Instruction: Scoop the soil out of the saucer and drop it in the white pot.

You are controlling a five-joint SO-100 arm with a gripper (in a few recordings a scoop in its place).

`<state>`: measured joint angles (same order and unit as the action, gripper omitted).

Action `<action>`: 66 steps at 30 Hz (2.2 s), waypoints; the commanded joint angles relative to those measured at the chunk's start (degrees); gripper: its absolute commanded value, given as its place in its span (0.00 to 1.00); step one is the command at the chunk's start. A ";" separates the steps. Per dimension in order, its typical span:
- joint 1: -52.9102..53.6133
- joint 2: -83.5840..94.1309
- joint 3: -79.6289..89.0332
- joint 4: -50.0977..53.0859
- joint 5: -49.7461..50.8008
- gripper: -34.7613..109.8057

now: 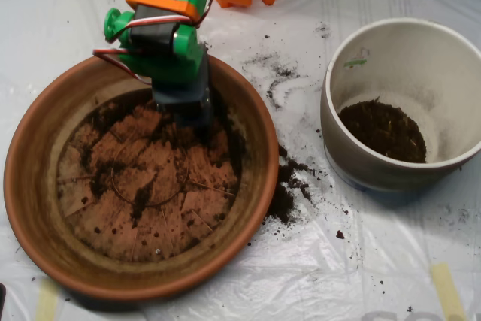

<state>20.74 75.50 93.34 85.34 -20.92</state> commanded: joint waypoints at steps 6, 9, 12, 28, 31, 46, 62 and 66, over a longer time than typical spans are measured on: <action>-2.72 3.08 -15.12 8.61 7.82 0.24; -3.60 2.37 -23.91 11.69 11.25 0.24; -4.83 2.29 -32.52 14.94 14.41 0.24; -24.17 11.60 -49.66 18.02 17.31 0.24; -29.44 12.04 -53.00 17.93 17.14 0.24; -48.16 4.48 -56.34 18.02 17.23 0.44; -11.16 15.03 -42.98 13.62 29.97 0.42; 1.58 16.87 -26.98 2.99 28.30 0.42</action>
<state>13.18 85.78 58.01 94.83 7.47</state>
